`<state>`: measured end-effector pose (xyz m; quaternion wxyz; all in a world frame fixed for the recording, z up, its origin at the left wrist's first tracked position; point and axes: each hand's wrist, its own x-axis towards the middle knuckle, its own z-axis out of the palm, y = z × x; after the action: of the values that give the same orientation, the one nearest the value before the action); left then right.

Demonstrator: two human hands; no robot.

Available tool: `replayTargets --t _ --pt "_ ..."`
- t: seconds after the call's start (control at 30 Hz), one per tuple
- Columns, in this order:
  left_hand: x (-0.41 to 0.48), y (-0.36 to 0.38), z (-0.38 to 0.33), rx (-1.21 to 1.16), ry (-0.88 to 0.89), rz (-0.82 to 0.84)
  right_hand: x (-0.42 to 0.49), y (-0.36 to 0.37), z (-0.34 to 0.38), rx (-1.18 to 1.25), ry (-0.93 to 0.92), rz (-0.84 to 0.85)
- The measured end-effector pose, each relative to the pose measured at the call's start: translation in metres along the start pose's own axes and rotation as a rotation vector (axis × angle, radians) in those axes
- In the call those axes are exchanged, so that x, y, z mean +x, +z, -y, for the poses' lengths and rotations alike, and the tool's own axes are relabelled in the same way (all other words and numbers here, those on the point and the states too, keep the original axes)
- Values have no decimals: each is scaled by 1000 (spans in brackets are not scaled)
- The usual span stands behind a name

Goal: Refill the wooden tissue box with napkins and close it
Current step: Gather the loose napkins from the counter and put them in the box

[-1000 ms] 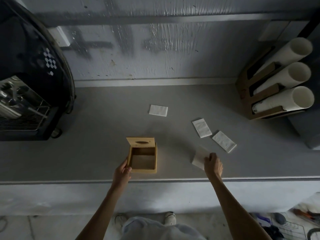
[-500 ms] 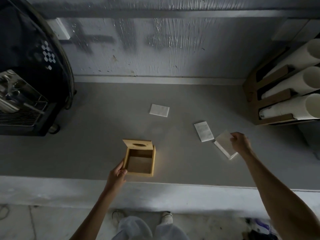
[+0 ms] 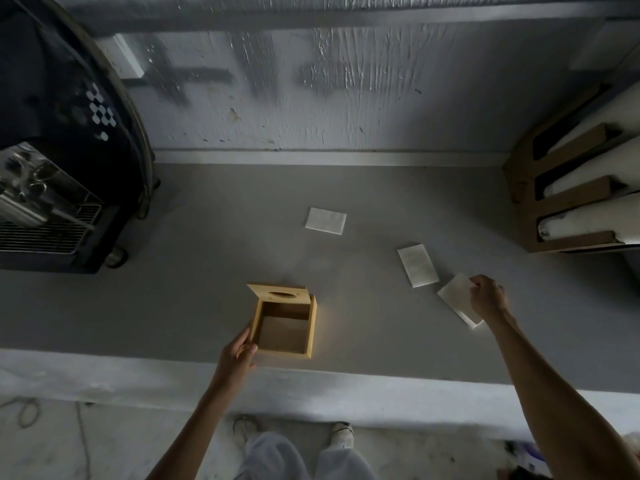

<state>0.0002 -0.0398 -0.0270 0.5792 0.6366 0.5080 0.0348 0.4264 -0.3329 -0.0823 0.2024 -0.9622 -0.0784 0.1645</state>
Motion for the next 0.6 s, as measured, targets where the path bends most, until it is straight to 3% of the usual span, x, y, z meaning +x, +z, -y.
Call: replayTargets --t 0.17,0.6 --pt "-2 0 -3 4 -12 3 -2 -7 6 57 15 -61" --pt "-5 1 -6 7 -25 -4 -15 1 2 50 16 -6"
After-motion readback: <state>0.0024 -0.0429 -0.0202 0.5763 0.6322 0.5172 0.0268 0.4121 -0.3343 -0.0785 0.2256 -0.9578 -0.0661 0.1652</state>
